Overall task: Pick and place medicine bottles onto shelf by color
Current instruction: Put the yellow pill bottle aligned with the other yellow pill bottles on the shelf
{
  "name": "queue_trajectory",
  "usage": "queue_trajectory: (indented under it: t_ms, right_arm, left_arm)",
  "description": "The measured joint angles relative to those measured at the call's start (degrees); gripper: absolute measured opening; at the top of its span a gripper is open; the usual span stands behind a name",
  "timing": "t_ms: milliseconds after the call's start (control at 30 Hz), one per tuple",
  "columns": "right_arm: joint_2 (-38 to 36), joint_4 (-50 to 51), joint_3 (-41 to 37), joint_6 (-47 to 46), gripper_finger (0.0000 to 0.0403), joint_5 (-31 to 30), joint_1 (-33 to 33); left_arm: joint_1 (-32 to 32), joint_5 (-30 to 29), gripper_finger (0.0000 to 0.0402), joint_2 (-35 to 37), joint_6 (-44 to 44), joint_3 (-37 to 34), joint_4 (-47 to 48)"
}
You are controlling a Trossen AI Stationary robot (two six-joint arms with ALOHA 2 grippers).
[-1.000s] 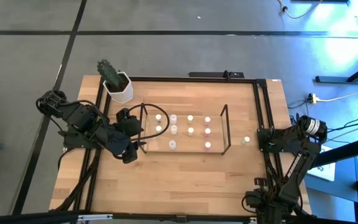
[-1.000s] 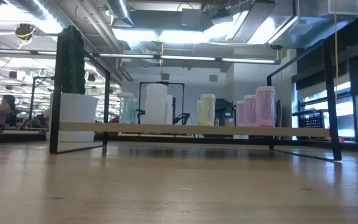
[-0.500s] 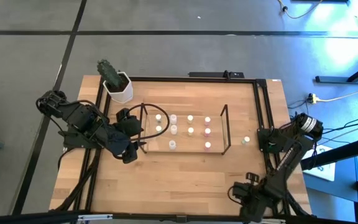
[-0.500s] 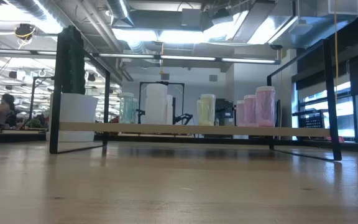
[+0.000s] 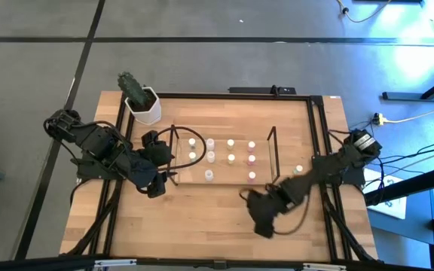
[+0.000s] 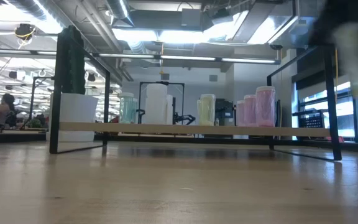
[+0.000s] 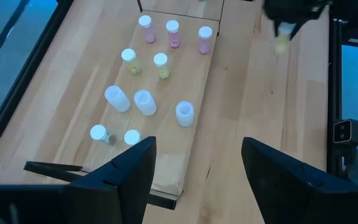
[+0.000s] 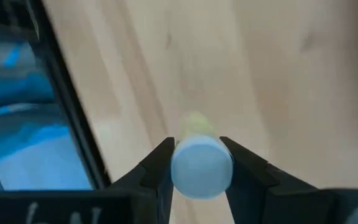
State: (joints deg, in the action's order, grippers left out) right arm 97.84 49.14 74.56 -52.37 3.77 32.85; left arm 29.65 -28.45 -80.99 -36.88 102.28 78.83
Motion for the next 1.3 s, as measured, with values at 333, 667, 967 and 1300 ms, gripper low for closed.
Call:
queue_trajectory:
  t_ms: [333, 667, 967, 1300]
  right_arm:
    - [-0.02, 6.29, 12.81, 13.58, 0.0114, -1.8, -13.56]
    - [0.0, 6.35, 13.88, 25.64, 0.0114, -1.77, -23.74]
    - [1.49, 4.32, 13.88, 31.31, 0.0114, -1.67, -26.0]
    - [8.01, 4.5, 13.87, 35.55, 0.0114, -1.07, -26.0]
  left_arm:
    - [0.0, 0.0, 0.0231, 0.0, 0.07, 0.0, 0.02]
    - [0.0, 0.0, 0.0231, 0.0, 0.07, 0.0, 0.02]
    - [0.0, -1.31, 0.0231, 0.0, 0.04, 0.0, 0.02]
    - [0.0, -1.38, 0.0231, 0.0, -0.07, 0.0, 0.02]
